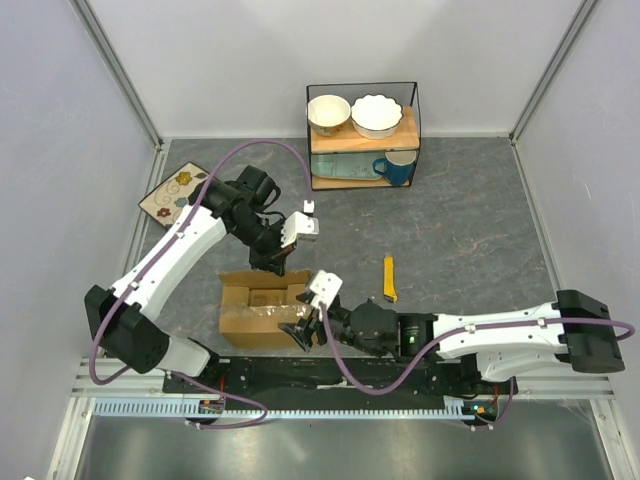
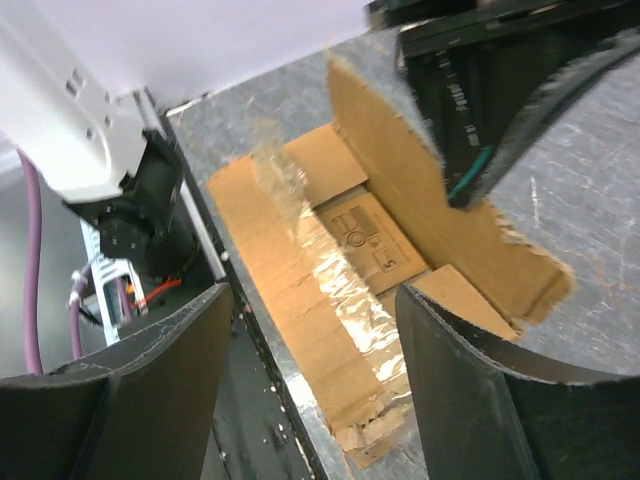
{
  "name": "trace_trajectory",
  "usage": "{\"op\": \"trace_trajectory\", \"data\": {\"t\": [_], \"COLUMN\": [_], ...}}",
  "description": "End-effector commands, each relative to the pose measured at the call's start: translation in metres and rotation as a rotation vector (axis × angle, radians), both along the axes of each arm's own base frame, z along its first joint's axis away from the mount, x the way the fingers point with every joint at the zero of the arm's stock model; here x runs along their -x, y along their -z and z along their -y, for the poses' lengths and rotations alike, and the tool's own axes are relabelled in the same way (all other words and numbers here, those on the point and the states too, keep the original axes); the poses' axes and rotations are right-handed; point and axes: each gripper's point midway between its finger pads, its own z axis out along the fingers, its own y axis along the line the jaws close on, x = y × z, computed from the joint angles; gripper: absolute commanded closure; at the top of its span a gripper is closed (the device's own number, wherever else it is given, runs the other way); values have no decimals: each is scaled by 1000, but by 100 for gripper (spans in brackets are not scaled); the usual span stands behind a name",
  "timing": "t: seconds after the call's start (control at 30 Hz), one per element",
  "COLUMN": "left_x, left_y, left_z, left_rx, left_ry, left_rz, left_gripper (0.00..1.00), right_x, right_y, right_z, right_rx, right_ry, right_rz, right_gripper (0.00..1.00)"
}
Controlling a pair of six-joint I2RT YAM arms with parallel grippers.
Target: Unpack the express box
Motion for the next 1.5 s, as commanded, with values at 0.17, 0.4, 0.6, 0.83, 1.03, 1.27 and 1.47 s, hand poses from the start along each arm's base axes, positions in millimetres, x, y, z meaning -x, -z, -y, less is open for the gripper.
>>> {"op": "trace_trajectory", "data": {"t": [0.17, 0.4, 0.6, 0.83, 1.03, 1.27, 1.47], "left_x": [12, 24, 32, 45, 55, 63, 64], "left_y": [-10, -18, -27, -34, -44, -48, -50], "left_z": [15, 18, 16, 17, 18, 18, 18], "left_rx": [71, 95, 95, 72, 63, 49, 34], "left_ry": [39, 75, 92, 113, 122, 130, 133], "left_rz": [-120, -171, -192, -159, -122, -103, -84], "left_gripper": [98, 98, 98, 98, 97, 97, 97], "right_x": [18, 3, -7, -7, -6, -11, -1], "right_y": [10, 21, 20, 29, 50, 58, 69], "right_z": [-37, -52, -55, -60, -53, -45, -45], "right_rx": [50, 19, 46, 109, 175, 215, 248], "right_ry": [-174, -230, -236, -291, -320, -325, -388], "right_rz": [96, 55, 88, 89, 60, 67, 23], "right_gripper": [18, 11, 7, 7, 8, 9, 18]}}
